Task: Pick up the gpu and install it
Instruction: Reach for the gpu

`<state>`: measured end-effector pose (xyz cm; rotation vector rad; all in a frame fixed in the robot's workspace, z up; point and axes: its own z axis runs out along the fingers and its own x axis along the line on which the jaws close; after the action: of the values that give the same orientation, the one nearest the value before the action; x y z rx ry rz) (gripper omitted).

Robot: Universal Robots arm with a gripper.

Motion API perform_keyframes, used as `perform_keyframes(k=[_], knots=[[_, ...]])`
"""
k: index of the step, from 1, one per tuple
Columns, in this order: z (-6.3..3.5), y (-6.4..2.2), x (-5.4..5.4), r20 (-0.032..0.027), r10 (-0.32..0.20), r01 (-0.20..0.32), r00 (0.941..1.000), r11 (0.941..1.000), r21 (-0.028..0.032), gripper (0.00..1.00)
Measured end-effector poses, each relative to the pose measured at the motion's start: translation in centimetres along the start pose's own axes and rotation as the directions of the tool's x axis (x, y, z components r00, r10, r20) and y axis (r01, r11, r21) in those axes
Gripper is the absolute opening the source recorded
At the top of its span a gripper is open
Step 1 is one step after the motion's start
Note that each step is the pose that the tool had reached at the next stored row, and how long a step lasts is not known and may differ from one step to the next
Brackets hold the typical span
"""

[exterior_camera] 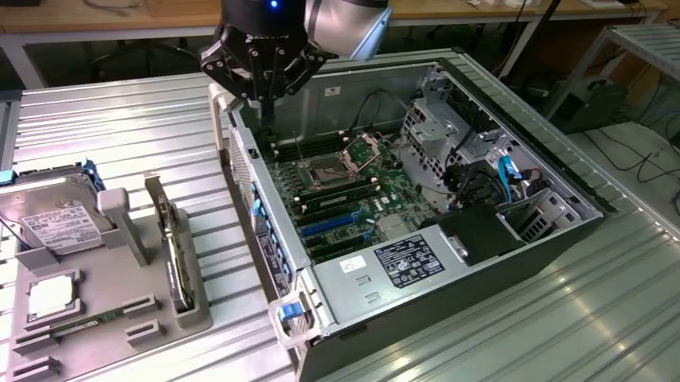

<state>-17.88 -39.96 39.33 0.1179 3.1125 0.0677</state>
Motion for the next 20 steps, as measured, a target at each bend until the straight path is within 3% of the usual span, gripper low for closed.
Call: perform_keyframes(k=[20], knots=[[-0.07, -0.22, 2.3, 0.0000, 0.000, 0.000, 1.0000, 1.0000, 0.0001, 0.11]])
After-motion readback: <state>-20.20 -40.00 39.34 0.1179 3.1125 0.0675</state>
